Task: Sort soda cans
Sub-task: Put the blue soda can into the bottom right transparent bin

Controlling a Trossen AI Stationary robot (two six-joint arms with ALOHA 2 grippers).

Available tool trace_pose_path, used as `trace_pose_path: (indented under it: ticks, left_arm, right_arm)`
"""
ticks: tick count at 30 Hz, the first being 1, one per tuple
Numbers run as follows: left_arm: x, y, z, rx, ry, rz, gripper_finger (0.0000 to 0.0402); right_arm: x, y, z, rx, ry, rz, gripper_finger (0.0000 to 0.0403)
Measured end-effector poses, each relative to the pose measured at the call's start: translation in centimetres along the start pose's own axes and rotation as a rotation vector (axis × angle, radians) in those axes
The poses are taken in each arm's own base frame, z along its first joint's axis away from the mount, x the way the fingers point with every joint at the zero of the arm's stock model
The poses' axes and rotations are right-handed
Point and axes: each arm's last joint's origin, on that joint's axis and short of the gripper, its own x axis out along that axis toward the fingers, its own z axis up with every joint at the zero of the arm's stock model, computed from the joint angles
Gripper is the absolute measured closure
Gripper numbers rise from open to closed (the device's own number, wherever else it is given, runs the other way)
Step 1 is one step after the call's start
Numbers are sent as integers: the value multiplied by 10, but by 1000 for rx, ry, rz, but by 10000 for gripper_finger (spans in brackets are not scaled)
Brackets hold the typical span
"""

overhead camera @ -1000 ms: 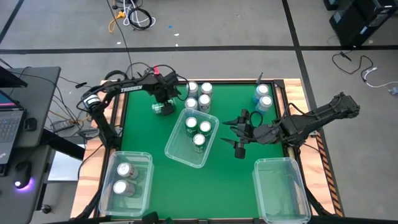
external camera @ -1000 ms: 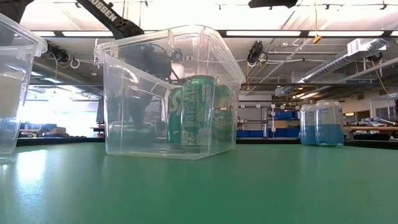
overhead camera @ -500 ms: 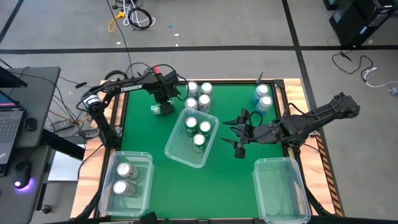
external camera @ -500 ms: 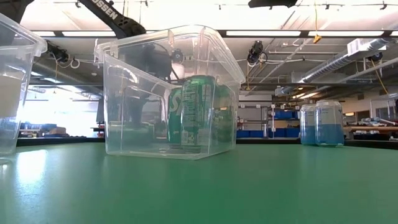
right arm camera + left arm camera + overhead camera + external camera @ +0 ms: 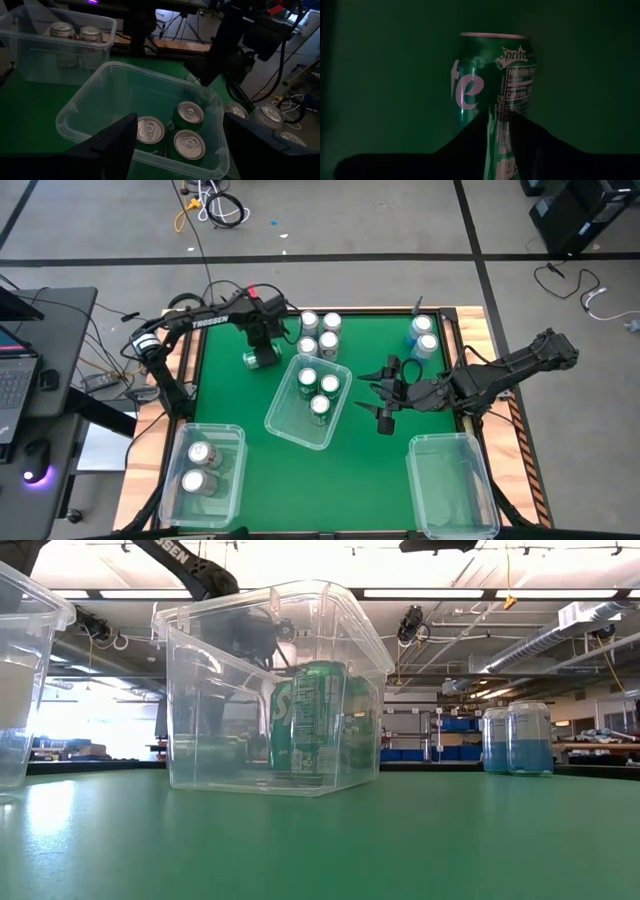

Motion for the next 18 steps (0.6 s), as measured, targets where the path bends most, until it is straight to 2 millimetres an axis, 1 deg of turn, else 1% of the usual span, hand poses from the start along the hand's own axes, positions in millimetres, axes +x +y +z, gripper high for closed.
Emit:
trace_pose_path:
  ticks: [4, 9, 13, 15, 18]
  left_arm:
    - [1, -1, 2, -12, -7, -2, 281]
    - [7, -1, 6, -23, -55, 22, 211]
    - [18, 0, 8, -51, -40, 29, 160]
    - [23, 0, 10, -56, -21, 35, 142]
    - [27, 0, 11, -52, -8, 40, 126]
  right_arm:
    - [0, 0, 1, 3, -5, 1, 119]
    - [0, 0, 1, 4, -7, 1, 117]
    - [0, 0, 1, 7, -12, 1, 117]
    - [0, 0, 1, 7, -12, 1, 116]
    - [0, 0, 1, 7, -12, 1, 113]
